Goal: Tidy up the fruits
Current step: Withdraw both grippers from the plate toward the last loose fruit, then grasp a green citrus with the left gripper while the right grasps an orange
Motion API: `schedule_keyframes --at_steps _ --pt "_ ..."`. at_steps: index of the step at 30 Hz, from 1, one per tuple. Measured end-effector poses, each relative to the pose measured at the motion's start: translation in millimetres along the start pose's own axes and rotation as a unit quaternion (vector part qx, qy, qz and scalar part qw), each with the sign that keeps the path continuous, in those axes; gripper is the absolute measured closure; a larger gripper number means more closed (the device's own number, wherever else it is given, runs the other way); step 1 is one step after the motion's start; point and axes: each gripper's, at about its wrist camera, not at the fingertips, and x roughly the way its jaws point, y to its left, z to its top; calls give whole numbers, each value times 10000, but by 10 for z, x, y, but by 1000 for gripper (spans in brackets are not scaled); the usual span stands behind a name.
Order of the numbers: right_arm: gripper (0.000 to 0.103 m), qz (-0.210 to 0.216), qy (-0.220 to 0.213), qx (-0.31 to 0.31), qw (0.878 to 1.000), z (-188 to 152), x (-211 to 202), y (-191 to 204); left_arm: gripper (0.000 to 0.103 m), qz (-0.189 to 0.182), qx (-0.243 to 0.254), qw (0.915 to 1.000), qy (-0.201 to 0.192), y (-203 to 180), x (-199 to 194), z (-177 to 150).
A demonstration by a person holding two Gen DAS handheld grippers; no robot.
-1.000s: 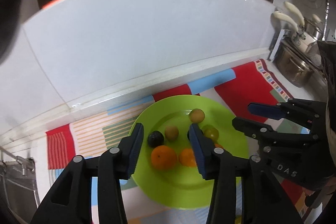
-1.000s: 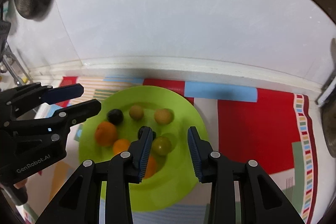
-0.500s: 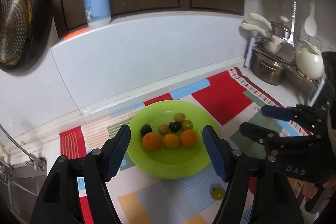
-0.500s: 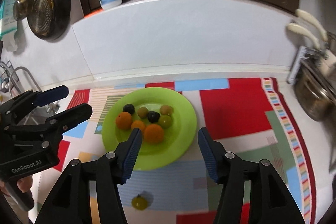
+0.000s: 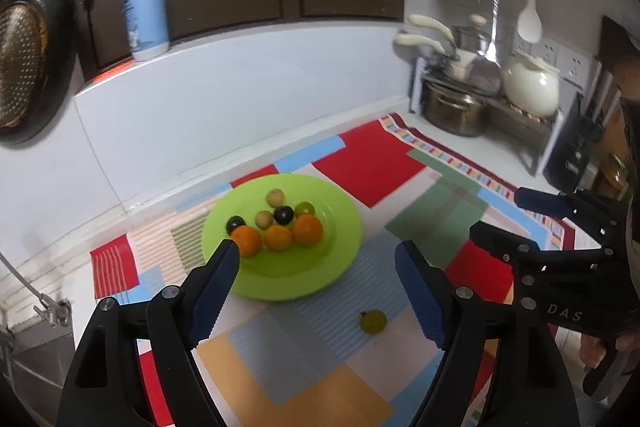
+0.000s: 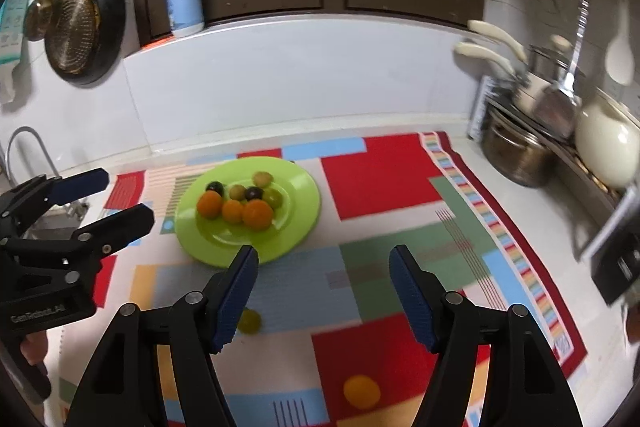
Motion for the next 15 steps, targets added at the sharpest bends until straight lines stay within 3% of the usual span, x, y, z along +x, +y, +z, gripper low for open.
schedule_keyframes --at_steps 15 --pt "35 -514 976 691 9915 -634 212 -190 23 -585 412 9945 762 -213 485 -324"
